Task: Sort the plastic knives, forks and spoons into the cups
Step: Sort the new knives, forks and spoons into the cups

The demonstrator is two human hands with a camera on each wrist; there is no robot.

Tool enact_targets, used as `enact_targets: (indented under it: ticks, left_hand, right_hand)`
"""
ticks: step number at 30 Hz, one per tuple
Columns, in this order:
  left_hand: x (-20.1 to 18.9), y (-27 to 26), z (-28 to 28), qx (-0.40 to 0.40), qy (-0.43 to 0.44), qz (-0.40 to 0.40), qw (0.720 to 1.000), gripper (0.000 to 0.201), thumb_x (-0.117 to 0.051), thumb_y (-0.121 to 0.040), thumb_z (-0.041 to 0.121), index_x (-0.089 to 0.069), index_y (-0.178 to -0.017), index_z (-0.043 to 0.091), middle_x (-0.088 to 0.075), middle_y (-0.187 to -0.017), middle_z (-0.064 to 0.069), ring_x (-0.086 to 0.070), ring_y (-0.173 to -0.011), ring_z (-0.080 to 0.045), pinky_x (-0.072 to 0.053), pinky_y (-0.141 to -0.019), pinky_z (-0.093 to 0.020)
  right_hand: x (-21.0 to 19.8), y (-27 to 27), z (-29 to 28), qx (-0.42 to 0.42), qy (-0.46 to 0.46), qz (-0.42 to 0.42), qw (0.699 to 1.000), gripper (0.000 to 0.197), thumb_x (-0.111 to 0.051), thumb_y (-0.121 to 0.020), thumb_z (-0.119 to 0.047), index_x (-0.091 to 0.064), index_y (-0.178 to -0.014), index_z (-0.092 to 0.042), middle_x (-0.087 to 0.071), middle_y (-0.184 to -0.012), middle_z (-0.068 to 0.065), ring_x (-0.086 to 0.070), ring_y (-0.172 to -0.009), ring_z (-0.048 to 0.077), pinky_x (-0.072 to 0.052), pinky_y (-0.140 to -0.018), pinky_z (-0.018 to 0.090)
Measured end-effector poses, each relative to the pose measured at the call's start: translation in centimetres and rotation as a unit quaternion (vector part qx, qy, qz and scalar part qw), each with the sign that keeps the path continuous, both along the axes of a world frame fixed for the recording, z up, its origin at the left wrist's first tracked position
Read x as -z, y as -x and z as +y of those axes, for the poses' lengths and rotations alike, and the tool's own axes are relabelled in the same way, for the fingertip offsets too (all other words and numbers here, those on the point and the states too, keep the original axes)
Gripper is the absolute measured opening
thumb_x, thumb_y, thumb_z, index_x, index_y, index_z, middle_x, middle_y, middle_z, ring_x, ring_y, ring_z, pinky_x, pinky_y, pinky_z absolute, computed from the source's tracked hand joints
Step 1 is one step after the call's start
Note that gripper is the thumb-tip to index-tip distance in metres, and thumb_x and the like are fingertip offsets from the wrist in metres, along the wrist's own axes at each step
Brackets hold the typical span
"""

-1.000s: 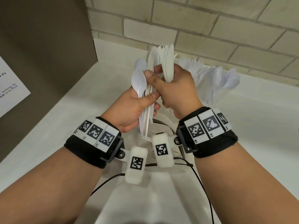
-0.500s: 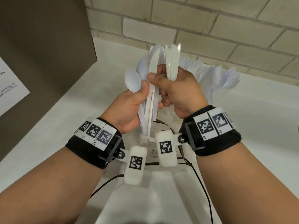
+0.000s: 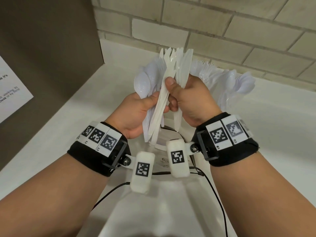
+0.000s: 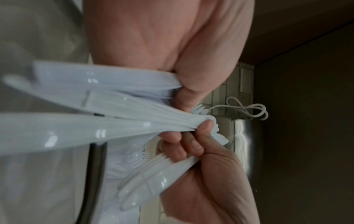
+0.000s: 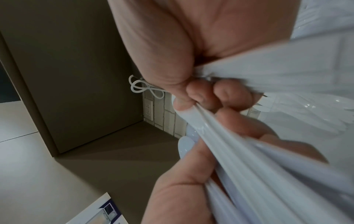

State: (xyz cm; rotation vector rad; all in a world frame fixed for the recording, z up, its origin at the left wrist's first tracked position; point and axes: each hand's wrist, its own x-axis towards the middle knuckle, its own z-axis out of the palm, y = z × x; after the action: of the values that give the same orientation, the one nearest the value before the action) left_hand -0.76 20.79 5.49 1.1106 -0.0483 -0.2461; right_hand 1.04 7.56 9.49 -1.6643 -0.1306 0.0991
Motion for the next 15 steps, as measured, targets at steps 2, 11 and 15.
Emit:
enact_targets:
  ticks: [2, 11, 15]
  left_hand:
    - [0.3, -0.1, -0.1, -0.035, -0.023, 0.008, 0.999, 0.02, -0.047, -0.099, 0.014, -0.062, -0.109, 0.007, -0.067, -0.078, -0.004, -0.064, -0.07, -0.016, -0.054, -0.057, -0.029]
    - [0.8, -1.3, 0.6, -0.12, -0.013, 0.096, 0.988, 0.01, -0.054, -0.097, 0.015, -0.063, -0.101, 0.014, -0.068, -0.079, 0.0, -0.066, -0.073, -0.017, -0.056, -0.071, -0.033]
    - [0.0, -1.5, 0.3, -0.088, 0.084, 0.14, 0.983, 0.01, -0.05, -0.098, 0.012, -0.057, -0.1, 0.006, -0.062, -0.081, -0.006, -0.069, -0.085, -0.034, -0.057, -0.08, -0.048]
  right_hand:
    - [-0.3, 0.0, -0.2, -0.004, -0.016, 0.0, 1.0, 0.014, -0.047, -0.099, -0.012, -0.054, -0.097, 0.0, -0.063, -0.077, 0.017, -0.044, -0.041, 0.007, -0.036, -0.042, 0.023]
    - [-5.0, -0.5, -1.6, 0.141, -0.144, -0.197, 0.959, 0.013, -0.045, -0.098, -0.006, -0.051, -0.087, -0.004, -0.063, -0.066, 0.008, -0.05, -0.044, 0.009, -0.038, -0.045, 0.024]
    - [-5.1, -0.8, -1.0, 0.186, -0.134, -0.265, 0.937, 0.011, -0.049, -0.097, -0.012, -0.049, -0.1, -0.001, -0.064, -0.071, 0.006, -0.053, -0.05, 0.013, -0.043, -0.052, 0.026]
